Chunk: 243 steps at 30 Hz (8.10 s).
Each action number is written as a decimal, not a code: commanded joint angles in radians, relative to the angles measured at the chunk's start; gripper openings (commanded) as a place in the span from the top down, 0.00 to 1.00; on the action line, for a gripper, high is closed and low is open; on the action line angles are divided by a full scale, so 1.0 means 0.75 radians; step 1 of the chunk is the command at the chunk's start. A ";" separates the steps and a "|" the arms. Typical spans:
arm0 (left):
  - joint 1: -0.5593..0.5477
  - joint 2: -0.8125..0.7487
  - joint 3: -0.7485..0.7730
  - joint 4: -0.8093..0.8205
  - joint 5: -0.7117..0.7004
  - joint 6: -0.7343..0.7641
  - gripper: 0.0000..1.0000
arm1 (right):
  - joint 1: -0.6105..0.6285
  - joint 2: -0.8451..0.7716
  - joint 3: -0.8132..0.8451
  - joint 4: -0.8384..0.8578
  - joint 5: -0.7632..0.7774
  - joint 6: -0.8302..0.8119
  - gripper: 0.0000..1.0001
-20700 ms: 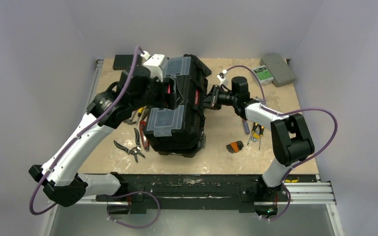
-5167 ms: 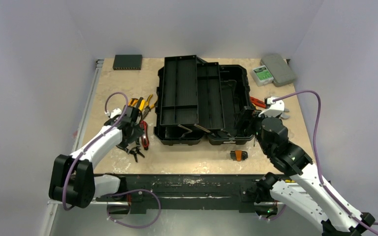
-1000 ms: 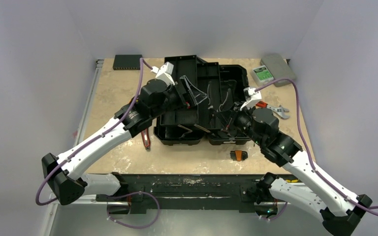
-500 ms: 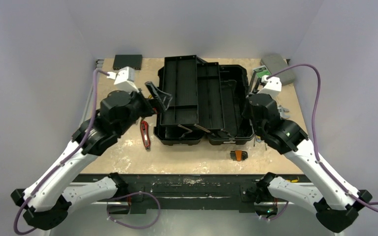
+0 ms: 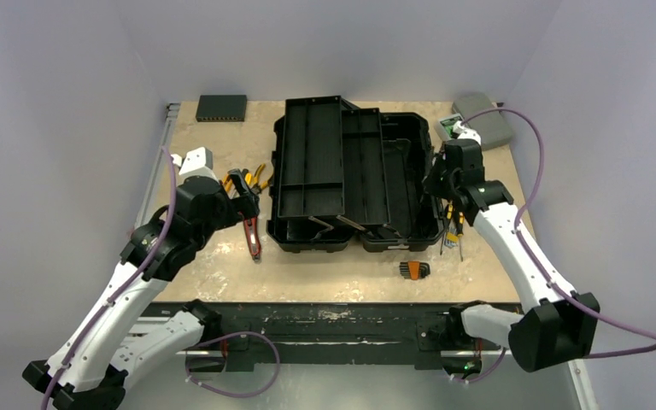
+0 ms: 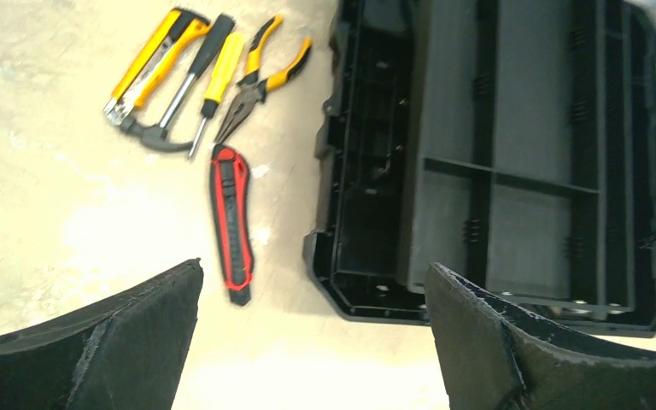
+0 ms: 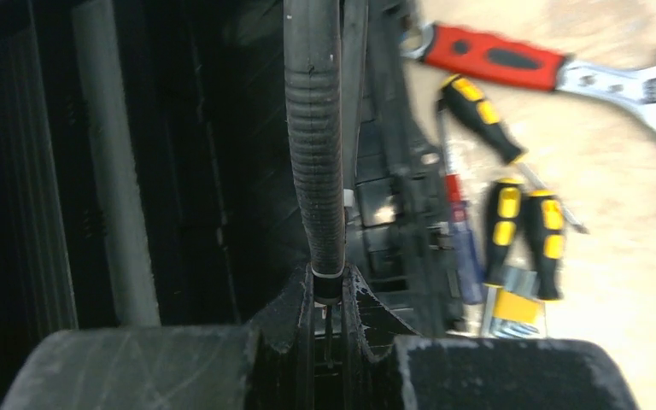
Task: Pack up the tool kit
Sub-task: Place the pliers in the toolbox, then pick up the knife at the center of the board, then place the knife in the toolbox.
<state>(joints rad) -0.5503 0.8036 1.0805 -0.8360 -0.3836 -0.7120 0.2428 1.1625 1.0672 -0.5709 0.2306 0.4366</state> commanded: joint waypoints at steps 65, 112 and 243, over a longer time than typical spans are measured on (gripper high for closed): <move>0.582 0.114 -0.397 0.044 0.215 -0.351 0.15 | -0.189 -0.505 -0.410 0.301 -0.370 0.047 0.01; 0.603 0.759 -0.400 0.265 0.219 -0.314 0.41 | -0.189 -0.912 -1.114 0.953 -0.404 0.094 0.01; -0.218 1.519 1.181 0.313 0.516 -0.229 1.00 | -0.189 -0.855 -1.094 0.919 -0.391 0.124 0.01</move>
<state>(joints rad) -0.7101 1.9163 1.9102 -0.6113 0.0376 -0.8101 0.1036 0.5293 0.2367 0.1242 -0.0704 0.5213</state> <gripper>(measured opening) 0.285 0.987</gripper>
